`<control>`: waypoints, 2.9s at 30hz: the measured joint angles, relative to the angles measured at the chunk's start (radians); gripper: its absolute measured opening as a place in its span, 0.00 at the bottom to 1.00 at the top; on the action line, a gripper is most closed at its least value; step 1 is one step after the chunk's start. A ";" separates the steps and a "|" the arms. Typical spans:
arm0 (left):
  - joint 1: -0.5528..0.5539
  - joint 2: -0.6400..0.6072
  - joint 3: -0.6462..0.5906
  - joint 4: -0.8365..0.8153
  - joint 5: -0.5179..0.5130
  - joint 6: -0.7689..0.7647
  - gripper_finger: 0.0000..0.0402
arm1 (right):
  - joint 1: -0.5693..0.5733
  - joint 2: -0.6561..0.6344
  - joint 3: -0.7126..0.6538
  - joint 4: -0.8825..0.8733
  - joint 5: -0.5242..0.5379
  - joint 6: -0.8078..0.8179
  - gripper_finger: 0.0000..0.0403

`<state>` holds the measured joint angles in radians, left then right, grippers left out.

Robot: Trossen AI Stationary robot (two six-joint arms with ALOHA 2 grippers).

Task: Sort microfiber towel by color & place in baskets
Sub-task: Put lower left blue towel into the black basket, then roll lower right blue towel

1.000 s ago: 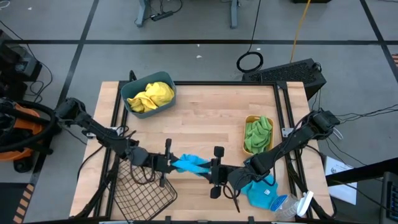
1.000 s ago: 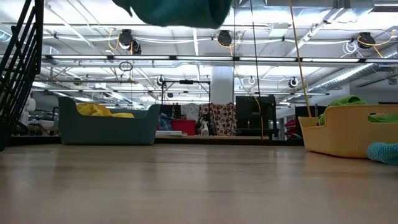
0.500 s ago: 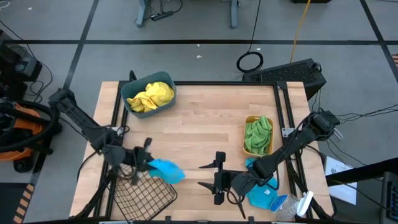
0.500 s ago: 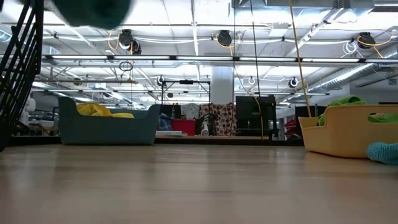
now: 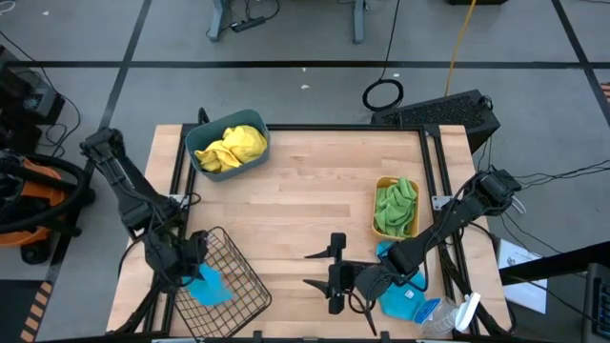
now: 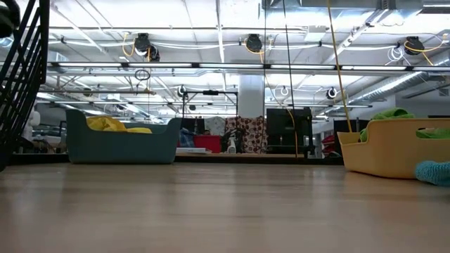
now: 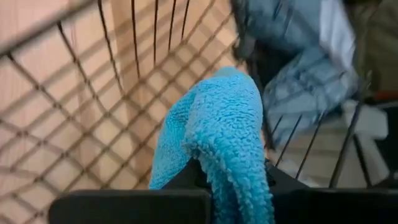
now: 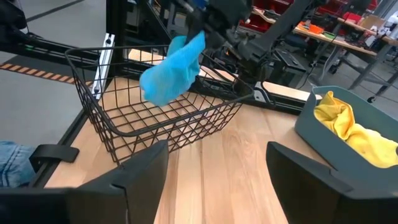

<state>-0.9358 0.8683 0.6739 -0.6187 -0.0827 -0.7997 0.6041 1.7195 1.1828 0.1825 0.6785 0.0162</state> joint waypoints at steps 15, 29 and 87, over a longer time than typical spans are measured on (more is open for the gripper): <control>0.000 0.110 -0.047 -0.024 -0.012 -0.004 0.18 | -0.001 0.000 0.000 -0.001 0.000 -0.001 0.65; -0.001 0.147 -0.002 -0.137 -0.034 -0.111 0.58 | 0.000 0.000 -0.001 -0.011 0.000 0.014 0.65; 0.068 0.454 0.100 0.586 -0.654 0.525 0.61 | 0.162 0.000 0.226 -1.574 -0.608 1.017 0.61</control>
<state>-0.8680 1.3224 0.7738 -0.0329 -0.7372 -0.2752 0.7665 1.7191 1.4086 -1.3914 0.0701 1.0333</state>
